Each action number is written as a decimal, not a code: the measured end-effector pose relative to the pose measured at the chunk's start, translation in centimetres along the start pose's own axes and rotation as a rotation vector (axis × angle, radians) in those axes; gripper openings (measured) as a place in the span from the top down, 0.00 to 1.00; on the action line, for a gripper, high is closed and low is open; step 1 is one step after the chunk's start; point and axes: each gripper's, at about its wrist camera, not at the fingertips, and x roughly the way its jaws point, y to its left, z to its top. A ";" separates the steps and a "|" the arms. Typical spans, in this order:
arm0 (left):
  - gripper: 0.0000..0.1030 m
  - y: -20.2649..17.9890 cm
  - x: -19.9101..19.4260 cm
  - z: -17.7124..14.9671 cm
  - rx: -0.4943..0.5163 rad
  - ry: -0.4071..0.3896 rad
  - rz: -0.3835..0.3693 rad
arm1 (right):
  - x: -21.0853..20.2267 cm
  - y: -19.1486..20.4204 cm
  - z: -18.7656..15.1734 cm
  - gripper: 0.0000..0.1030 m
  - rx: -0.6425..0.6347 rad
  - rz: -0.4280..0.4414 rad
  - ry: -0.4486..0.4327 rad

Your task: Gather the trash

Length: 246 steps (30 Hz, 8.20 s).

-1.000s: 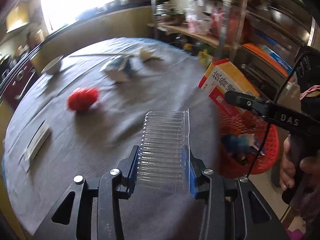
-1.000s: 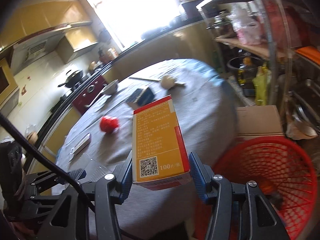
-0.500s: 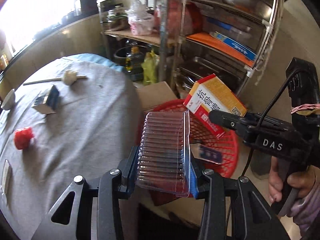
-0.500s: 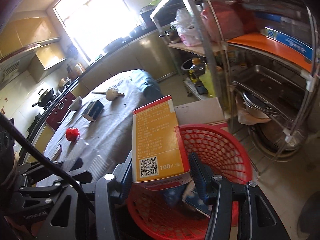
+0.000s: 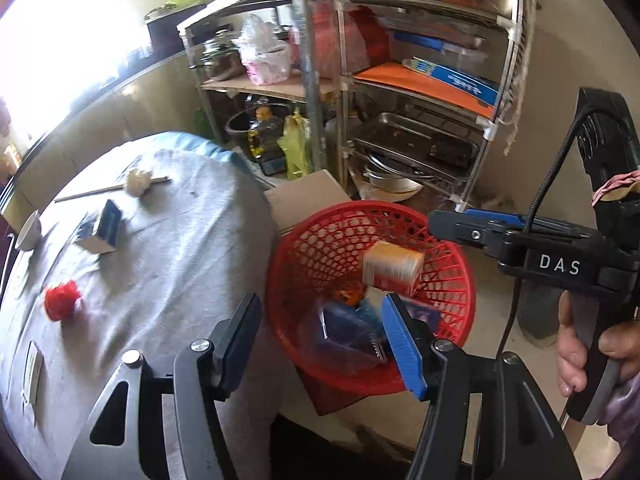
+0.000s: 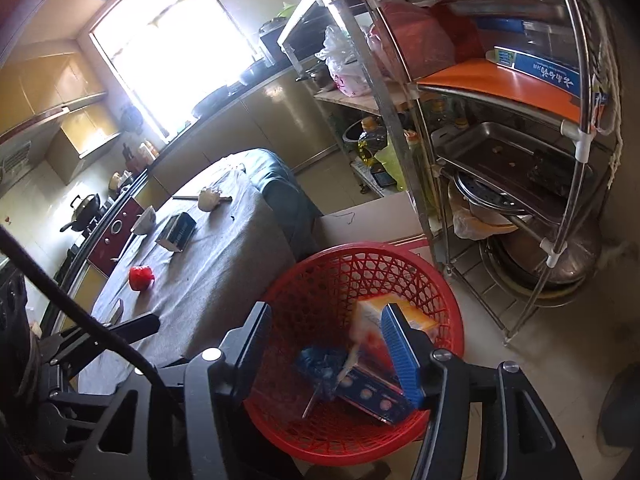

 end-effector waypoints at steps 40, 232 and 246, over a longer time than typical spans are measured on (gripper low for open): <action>0.31 34.7 -8.2 -23.1 -0.878 -0.092 0.628 | 22.2 30.7 -3.2 0.41 -0.241 0.408 0.157; 0.58 27.4 -8.9 -8.7 -0.420 -0.001 0.432 | 13.3 24.7 -0.3 0.55 -0.111 0.480 0.281; 0.58 22.0 -7.9 -4.9 -0.268 -0.007 0.436 | 10.4 20.0 1.0 0.55 -0.038 0.468 0.219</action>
